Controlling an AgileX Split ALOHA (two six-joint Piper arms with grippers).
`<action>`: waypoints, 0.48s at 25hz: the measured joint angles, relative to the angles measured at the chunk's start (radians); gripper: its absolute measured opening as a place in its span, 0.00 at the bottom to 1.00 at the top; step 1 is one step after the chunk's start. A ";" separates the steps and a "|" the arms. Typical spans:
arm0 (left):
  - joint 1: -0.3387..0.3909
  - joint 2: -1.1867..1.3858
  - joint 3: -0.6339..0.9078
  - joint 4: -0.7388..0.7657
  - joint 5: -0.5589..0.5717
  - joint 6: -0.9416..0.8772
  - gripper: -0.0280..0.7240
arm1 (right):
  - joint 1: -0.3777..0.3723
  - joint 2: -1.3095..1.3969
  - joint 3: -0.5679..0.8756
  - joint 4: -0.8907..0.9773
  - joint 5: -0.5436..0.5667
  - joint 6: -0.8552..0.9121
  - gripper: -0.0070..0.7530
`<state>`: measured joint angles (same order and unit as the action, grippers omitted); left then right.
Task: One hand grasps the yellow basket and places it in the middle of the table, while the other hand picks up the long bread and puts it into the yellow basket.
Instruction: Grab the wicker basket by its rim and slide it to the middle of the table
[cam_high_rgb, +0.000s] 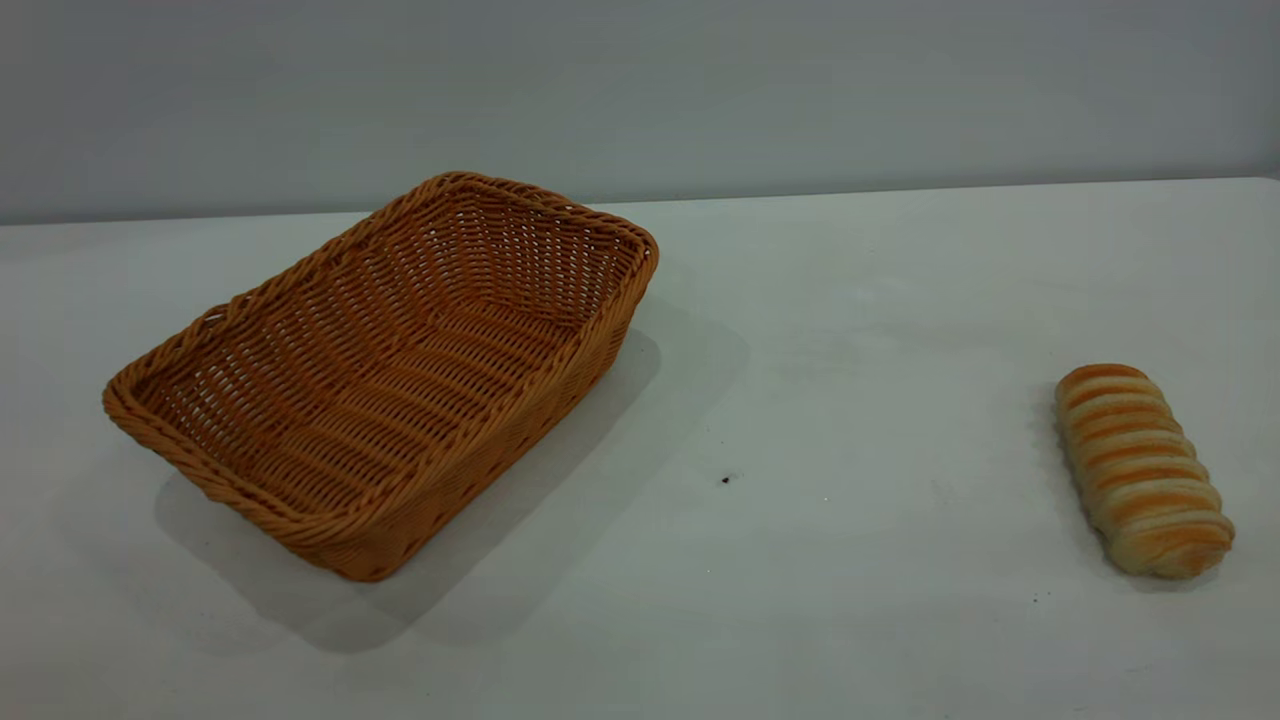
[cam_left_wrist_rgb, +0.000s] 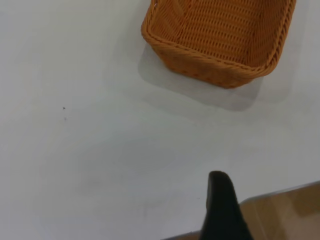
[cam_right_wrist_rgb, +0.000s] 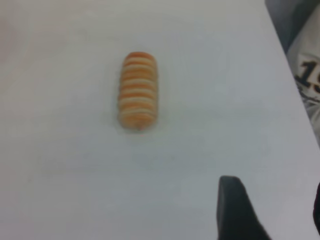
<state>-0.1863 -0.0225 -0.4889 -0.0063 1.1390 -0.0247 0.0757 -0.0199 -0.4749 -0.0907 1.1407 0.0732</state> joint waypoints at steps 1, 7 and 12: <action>0.000 0.003 0.000 0.000 0.000 -0.027 0.75 | 0.017 0.000 0.000 0.000 0.000 0.000 0.55; 0.000 0.113 -0.018 0.006 -0.149 -0.252 0.75 | 0.134 0.000 -0.005 -0.016 -0.009 0.000 0.55; 0.000 0.326 -0.018 0.052 -0.317 -0.334 0.75 | 0.158 0.078 -0.021 -0.059 -0.099 0.008 0.55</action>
<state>-0.1863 0.3040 -0.5073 0.0459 0.8218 -0.3589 0.2341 0.0583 -0.4962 -0.1498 1.0419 0.0812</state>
